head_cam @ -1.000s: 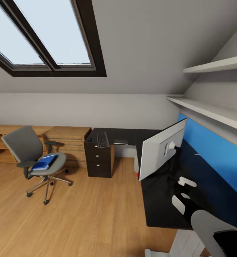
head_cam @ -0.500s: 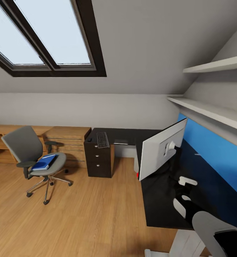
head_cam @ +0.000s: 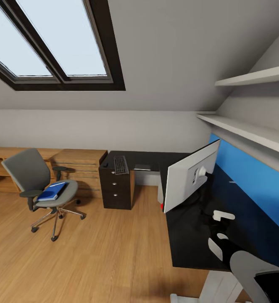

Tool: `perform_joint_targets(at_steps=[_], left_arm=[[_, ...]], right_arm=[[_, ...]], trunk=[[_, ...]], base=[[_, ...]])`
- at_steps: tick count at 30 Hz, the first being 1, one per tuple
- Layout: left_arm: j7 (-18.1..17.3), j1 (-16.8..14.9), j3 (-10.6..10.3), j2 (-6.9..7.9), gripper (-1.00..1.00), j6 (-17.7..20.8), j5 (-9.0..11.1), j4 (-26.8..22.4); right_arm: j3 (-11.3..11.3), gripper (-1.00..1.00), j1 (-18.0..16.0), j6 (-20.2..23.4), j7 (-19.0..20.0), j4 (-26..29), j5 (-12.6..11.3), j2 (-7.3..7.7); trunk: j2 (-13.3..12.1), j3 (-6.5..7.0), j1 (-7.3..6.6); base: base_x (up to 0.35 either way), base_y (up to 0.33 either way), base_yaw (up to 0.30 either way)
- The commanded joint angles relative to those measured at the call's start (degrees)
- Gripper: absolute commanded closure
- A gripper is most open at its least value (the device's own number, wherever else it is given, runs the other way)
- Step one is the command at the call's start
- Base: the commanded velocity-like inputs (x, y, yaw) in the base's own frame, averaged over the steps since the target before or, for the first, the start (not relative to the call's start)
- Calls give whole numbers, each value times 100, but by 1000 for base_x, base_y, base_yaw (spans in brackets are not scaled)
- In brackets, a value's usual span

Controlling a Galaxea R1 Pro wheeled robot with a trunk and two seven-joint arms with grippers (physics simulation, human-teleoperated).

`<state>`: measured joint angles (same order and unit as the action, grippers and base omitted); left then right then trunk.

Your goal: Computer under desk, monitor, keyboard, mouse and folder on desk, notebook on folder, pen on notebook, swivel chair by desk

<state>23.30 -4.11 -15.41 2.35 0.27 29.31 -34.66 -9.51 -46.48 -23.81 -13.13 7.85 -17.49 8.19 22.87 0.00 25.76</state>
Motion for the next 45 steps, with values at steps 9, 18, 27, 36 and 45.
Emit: perform_joint_targets(at_steps=[9,18,27,36,45], left_arm=[[52,-2,-65,2,-100,-626,17,-144],[60,-2,-77,-9,-100,-719,7,-154],[61,-2,-78,-14,-100,-729,9,-134],[63,-2,-167,-22,-100,-728,12,-127],[61,-2,-190,-24,-100,-723,14,-120]], right_arm=[[-51,-100,-2,53,-19,-10,-14,51],[-43,-100,-2,379,-16,-5,-9,225],[-42,-100,-2,487,-14,-3,-9,267],[-42,-100,-2,500,-14,4,-13,284],[-39,-100,-2,500,-22,14,-18,367]], trunk=[[4,-3,2],[4,-3,2],[4,-3,2],[4,-3,2],[4,-3,2]], base=[[164,0,0],[183,0,0],[191,0,0],[136,-74,0],[53,-91,0]])
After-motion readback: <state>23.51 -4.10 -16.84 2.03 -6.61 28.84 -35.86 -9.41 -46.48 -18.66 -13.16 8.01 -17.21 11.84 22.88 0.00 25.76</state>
